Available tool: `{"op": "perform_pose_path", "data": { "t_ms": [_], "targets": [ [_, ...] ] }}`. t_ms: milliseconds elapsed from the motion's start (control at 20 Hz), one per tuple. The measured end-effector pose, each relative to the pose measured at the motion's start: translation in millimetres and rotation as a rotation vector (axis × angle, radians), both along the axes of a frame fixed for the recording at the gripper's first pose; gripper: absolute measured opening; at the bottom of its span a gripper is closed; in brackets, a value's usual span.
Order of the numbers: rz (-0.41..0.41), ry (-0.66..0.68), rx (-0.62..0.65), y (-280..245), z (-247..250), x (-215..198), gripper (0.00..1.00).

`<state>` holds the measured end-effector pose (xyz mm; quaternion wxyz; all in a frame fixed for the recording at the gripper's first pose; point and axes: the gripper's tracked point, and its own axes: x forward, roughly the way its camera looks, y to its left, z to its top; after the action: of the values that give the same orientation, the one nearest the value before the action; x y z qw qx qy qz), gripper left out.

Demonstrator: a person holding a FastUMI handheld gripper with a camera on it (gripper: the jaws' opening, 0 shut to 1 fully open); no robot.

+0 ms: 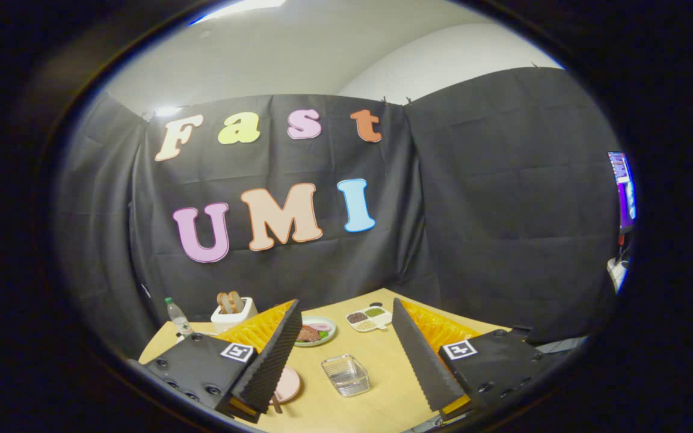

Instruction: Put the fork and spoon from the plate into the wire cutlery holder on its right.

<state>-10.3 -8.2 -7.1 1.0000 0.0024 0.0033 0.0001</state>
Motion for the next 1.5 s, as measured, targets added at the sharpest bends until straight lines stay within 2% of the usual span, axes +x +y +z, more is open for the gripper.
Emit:
{"op": "perform_pose_path", "data": {
  "t_ms": [200, 500, 1250, 1500],
  "targets": [
    [0.026, 0.050, -0.020, 8.0, -27.1, 5.7, 0.97],
    [0.123, 0.149, -0.040, 43.5, -75.9, 13.3, 0.97],
    [0.371, 0.514, -0.083, 119.8, -248.0, 1.4, 0.97],
    [0.417, 0.596, -0.141, 124.7, -289.7, 4.1, 0.97]
  ]
}}
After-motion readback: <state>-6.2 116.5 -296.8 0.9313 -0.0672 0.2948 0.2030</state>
